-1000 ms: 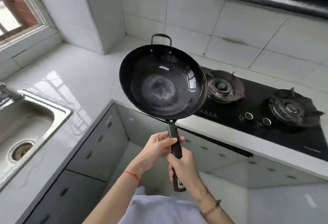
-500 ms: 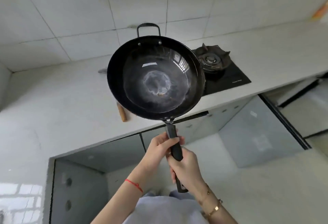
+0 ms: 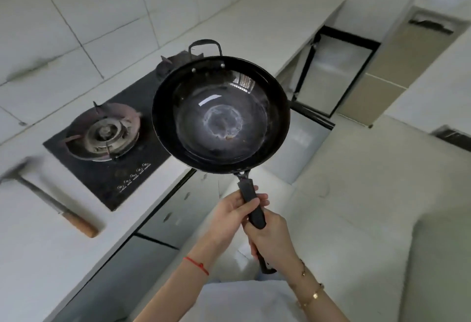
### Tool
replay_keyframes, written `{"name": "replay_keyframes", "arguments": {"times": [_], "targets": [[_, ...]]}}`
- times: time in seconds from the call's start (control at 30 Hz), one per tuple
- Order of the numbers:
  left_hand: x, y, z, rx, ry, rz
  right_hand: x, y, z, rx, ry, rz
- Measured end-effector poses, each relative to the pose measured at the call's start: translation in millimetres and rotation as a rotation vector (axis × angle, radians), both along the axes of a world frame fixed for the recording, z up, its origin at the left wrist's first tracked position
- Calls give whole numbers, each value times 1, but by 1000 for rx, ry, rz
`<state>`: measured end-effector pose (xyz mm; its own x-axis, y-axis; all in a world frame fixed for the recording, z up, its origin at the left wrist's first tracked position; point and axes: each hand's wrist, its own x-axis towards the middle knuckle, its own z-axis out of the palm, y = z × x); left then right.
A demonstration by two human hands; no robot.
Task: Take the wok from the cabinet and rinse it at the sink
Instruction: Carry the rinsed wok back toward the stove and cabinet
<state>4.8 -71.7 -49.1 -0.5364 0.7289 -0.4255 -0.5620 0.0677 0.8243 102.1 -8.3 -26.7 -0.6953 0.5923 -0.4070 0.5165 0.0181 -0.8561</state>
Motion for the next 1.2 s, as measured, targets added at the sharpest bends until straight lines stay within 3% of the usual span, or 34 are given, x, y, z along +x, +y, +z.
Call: {"name": "replay_keyframes", "arguments": {"times": [0.57, 0.9, 1.2], "targets": [[75, 310, 6, 42, 42, -225, 87, 284, 3, -13, 49, -227], [64, 459, -2, 41, 44, -246, 76, 425, -8, 15, 67, -290], [32, 639, -19, 66, -15, -218, 44, 607, -22, -2, 60, -269]]}}
